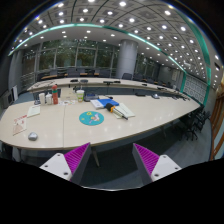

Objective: Arrange mouse

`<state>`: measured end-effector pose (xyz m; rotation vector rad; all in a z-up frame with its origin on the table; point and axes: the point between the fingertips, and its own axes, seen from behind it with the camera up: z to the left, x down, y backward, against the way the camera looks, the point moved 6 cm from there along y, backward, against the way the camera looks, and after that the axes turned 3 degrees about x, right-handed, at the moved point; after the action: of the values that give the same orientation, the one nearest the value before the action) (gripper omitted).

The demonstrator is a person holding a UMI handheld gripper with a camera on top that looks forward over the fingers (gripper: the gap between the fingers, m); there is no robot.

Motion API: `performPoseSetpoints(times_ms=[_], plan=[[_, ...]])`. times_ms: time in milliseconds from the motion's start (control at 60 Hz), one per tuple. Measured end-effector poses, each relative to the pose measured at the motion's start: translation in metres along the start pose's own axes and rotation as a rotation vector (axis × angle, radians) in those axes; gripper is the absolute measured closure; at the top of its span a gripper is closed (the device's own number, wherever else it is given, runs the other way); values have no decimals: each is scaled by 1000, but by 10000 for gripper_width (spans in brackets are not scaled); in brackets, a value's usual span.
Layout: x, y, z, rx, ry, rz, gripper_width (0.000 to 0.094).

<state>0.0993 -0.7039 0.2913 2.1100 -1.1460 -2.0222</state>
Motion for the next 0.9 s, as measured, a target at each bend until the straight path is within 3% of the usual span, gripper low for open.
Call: performPoseSetpoints(times_ms=[117, 300, 600, 900], plan=[[20, -5, 18, -36, 21, 41, 77], [79, -25, 111, -150, 71, 111, 72], [118, -68, 345, -405, 114, 119, 83], [115, -135, 497, -448, 166, 134, 84]])
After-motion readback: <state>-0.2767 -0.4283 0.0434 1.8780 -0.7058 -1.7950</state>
